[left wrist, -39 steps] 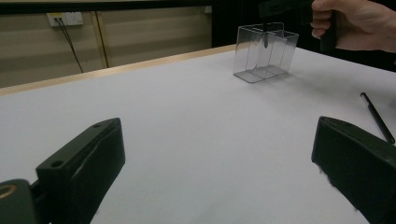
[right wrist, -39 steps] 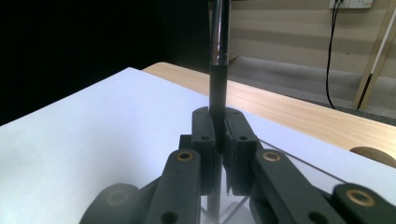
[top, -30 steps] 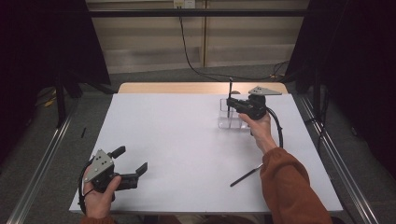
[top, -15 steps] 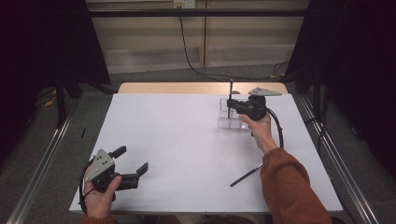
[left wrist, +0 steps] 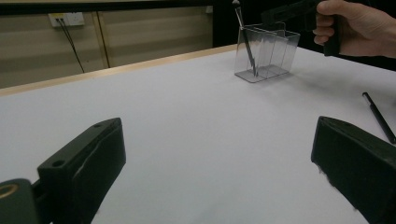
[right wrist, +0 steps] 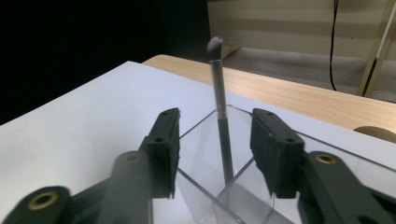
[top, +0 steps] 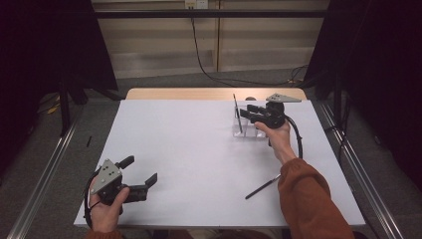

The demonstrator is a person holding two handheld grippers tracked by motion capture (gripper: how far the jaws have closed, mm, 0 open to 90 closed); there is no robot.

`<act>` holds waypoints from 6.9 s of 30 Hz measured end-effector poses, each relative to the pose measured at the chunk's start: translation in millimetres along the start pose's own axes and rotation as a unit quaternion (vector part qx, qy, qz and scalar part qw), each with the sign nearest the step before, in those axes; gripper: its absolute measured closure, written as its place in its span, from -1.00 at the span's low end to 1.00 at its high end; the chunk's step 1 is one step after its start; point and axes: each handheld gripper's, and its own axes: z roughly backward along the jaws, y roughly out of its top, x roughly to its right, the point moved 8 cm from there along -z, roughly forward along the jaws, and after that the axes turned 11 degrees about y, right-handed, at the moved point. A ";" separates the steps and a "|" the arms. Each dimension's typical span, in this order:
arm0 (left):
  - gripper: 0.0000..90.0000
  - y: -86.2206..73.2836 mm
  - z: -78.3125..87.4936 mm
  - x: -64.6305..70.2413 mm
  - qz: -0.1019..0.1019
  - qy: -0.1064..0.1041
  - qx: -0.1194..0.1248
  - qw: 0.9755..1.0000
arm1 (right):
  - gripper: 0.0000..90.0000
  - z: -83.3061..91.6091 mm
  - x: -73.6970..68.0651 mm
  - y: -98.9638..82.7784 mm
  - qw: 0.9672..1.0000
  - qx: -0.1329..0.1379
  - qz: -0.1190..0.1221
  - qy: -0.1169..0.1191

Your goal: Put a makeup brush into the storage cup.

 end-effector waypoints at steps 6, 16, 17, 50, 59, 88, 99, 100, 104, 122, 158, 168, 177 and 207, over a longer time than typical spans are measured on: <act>-0.93 -0.2 -0.7 -0.9 0.002 0.001 -0.001 1.000 | -0.31 2.8 -1.5 2.6 1.000 0.008 0.004 0.000; -0.93 0.7 -1.9 -2.3 0.007 -0.002 -0.001 1.000 | -0.85 8.4 -6.1 3.4 1.000 0.011 0.006 -0.003; -0.93 0.7 -1.8 -2.6 0.005 -0.001 -0.001 1.000 | -0.90 9.8 -6.7 3.1 1.000 0.011 0.007 -0.005; -0.94 1.2 4.9 -4.2 0.011 0.000 0.005 1.000 | -0.99 68.9 -42.6 -9.6 0.999 0.028 0.029 -0.007; -0.94 0.0 5.1 -6.4 0.013 0.005 0.002 1.000 | -1.00 86.4 -54.0 -15.2 0.999 0.036 0.023 -0.003; -0.94 1.3 14.8 2.4 -0.004 0.006 0.009 1.000 | -0.97 136.4 -75.3 -58.5 0.999 0.023 0.025 -0.038; -0.94 0.0 18.8 2.4 0.000 0.012 0.008 1.000 | -0.97 170.2 -76.5 -76.0 0.997 0.032 0.018 -0.070; -0.94 -0.3 19.1 2.4 0.001 0.013 0.007 1.000 | -0.97 172.8 -77.7 -77.3 0.997 0.031 0.019 -0.069; -0.94 -0.2 20.1 1.9 0.002 0.013 0.009 1.000 | -0.97 182.9 -81.9 -83.1 0.996 0.034 0.017 -0.075; -0.94 -2.2 16.3 -3.3 0.007 0.014 0.005 1.000 | -0.99 188.8 -84.7 -88.3 0.997 0.029 0.021 -0.070; -0.94 -3.2 19.6 -4.0 0.001 0.025 0.000 1.000 | -0.98 141.3 -86.9 -53.5 0.997 -0.053 0.059 0.011; -0.94 -3.6 19.6 -4.4 -0.001 0.026 -0.001 1.000 | -0.95 136.3 -84.9 -54.3 0.986 -0.140 0.079 0.033; -0.94 -4.0 19.3 -4.4 -0.002 0.026 -0.002 1.000 | -0.89 130.3 -85.8 -63.0 0.965 -0.228 0.100 0.076; -0.94 -4.9 18.0 -3.3 -0.006 0.021 -0.005 1.000 | -0.64 115.9 -76.2 -96.7 0.881 -0.426 0.160 0.126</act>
